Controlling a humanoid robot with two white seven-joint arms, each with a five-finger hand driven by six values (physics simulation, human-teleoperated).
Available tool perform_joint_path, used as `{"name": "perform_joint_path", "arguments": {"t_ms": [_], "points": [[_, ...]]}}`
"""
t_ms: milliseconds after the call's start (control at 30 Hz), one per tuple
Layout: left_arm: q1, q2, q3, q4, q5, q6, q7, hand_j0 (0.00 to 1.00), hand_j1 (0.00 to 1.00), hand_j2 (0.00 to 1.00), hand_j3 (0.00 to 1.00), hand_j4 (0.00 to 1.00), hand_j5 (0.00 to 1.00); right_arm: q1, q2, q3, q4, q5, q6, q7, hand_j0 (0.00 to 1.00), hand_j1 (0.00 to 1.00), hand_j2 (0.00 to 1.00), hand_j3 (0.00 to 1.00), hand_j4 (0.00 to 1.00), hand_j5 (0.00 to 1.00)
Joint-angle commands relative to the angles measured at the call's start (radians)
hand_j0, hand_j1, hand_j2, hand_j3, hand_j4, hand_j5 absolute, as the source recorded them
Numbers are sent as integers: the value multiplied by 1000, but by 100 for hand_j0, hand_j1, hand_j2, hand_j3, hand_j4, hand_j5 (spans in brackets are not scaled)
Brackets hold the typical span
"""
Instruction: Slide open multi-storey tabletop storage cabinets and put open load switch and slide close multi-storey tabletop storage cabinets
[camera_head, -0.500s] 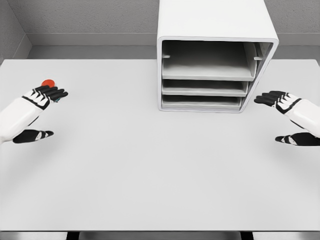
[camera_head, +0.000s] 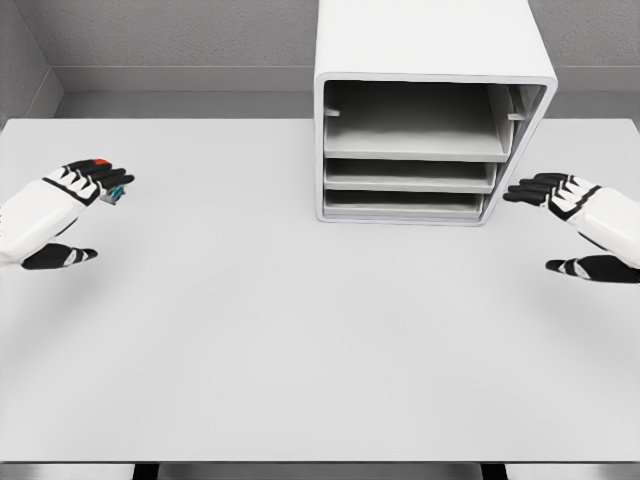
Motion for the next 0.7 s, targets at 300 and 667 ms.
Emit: {"name": "perform_joint_path", "arguments": {"t_ms": [300,667], "points": [[-160,-57,3,85,5,1,-188,100,100,100,100,100,100,-150,161,101,-1,67,1,37,77,77,77,77,77,77],[-296,-77,-61,208,-56,1,-188,100,100,100,100,100,100,-290,282,185,8,115,1,96,77,77,77,77,77,77]]}}
